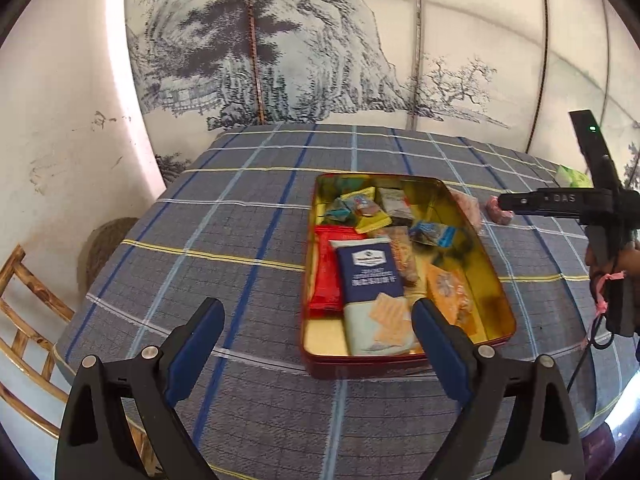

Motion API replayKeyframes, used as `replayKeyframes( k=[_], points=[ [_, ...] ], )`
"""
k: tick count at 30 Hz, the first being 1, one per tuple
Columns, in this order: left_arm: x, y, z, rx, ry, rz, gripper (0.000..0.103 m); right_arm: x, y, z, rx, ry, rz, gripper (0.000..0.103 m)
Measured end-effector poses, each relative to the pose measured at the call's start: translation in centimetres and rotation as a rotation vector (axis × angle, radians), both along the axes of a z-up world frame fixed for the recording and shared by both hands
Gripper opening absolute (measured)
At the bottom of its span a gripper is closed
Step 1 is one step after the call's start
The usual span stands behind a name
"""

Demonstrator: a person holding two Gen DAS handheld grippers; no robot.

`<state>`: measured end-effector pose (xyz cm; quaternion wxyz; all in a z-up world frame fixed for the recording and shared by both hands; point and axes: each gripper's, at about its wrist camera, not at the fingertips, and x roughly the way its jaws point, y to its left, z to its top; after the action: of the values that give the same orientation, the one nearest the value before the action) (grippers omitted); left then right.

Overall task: Organize snacks
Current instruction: 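Grasp the clear bag of orange sticks with the right gripper, then grasp the pink patterned box with the left gripper while the right gripper holds the stick bag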

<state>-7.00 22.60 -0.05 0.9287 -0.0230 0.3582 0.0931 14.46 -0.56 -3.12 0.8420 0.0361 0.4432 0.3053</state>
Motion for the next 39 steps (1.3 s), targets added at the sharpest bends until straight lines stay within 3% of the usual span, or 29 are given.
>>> replayKeyframes(
  k=[5,8,14,17,19,23,26,30,34,39],
  points=[
    [0.0,-2.2,0.2,0.053,-0.001,-0.049,0.093,3.3,1.5,-2.0,0.072,0.123,-0.085,0.05],
    [0.0,-2.7,0.2,0.088,-0.011,-0.052,0.094,5.0,3.2,-2.9,-0.01,0.097,-0.123,0.05],
    [0.6,-2.1,-0.5,0.079,0.015,-0.042,0.095,6.8,5.6,-4.5,-0.124,0.07,-0.129,0.05],
    [0.7,-1.7,-0.7,0.06,0.029,-0.03,0.095,6.5,6.0,-4.5,-0.167,0.024,-0.118,0.049],
    [0.6,-1.6,-0.6,0.053,0.029,-0.025,0.095,6.2,5.5,-4.5,-0.164,0.015,-0.086,0.041],
    [0.0,-2.0,0.0,0.062,0.014,-0.027,0.095,2.8,4.2,-4.4,-0.235,-0.028,-0.007,0.04],
    [-0.6,-2.8,0.7,0.083,-0.006,-0.043,0.095,-1.9,0.2,-3.3,-0.204,-0.054,0.005,0.04],
    [-0.4,-4.8,1.3,0.115,-0.009,-0.101,0.096,-5.3,-8.9,-2.5,-0.215,-0.075,-0.142,0.04],
    [0.4,-8.0,2.6,0.102,-0.035,-0.231,0.096,-4.4,-18.8,-3.3,-0.226,-0.026,-0.347,0.04],
    [4.1,-12.1,3.9,-0.009,-0.022,-0.367,0.096,-3.4,-25.5,-4.3,-0.249,-0.029,-0.487,0.04]
  ],
)
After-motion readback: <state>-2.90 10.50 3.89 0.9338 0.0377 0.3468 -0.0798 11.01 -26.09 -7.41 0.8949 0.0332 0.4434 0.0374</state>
